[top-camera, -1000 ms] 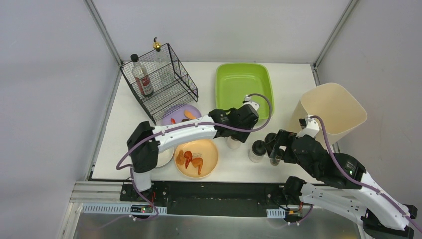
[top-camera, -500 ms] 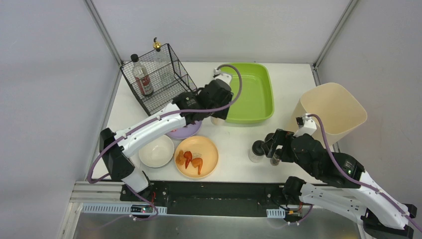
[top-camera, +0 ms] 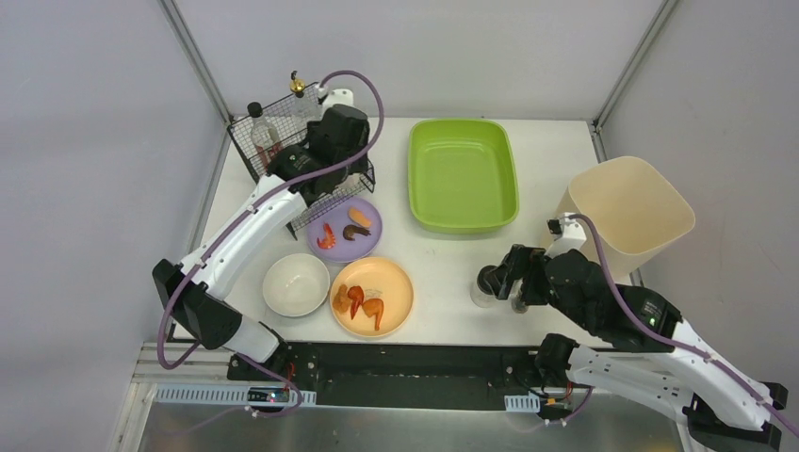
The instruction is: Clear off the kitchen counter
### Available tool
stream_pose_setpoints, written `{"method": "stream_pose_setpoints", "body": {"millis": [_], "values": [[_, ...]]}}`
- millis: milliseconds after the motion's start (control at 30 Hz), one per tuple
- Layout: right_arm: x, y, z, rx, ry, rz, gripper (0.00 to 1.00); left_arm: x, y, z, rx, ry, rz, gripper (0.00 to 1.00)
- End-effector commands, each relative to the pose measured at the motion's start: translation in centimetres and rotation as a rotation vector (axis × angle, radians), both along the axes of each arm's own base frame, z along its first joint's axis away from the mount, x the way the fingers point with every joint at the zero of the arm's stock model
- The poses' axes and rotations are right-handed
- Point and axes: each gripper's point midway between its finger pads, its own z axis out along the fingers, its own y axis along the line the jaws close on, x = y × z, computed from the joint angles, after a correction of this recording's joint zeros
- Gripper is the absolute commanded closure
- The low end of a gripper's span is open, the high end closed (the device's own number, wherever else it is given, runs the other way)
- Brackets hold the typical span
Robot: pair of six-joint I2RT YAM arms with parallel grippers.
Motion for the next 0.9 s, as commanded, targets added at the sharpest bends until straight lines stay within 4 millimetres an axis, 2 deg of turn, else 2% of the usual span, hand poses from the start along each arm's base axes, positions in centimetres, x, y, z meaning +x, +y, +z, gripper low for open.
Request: {"method": "stream_pose_setpoints", "body": {"millis": [0,233,467,633,867], "values": [[0.0,1.7,0.4,0.021,-0.010,0.066,0.01,1.8,4.6,6.4,-0.074,-0.182,0.159,1.00],[-0.3,2.6,-0.1,0.042,-0.005,0.109,0.01,3.9,10.4,6.5,-0.080,-0.192,0.315,1.00],[-0.5,3.0,-0.4,0.060,-0.014,0.136,0.01,5.3,14.5,5.8,-0.056,-0.185,0.417,1.00],[-0.4,3.4,-0.4,0.060,-0.022,0.151,0.01,6.1,16.1,4.1,-0.062,-0.151,0.451,1.00],[-0.4,3.7,-0.9,0.066,-0.019,0.162,0.01,7.0,17.2,1.3,-0.082,-0.109,0.487,1.00]]}}
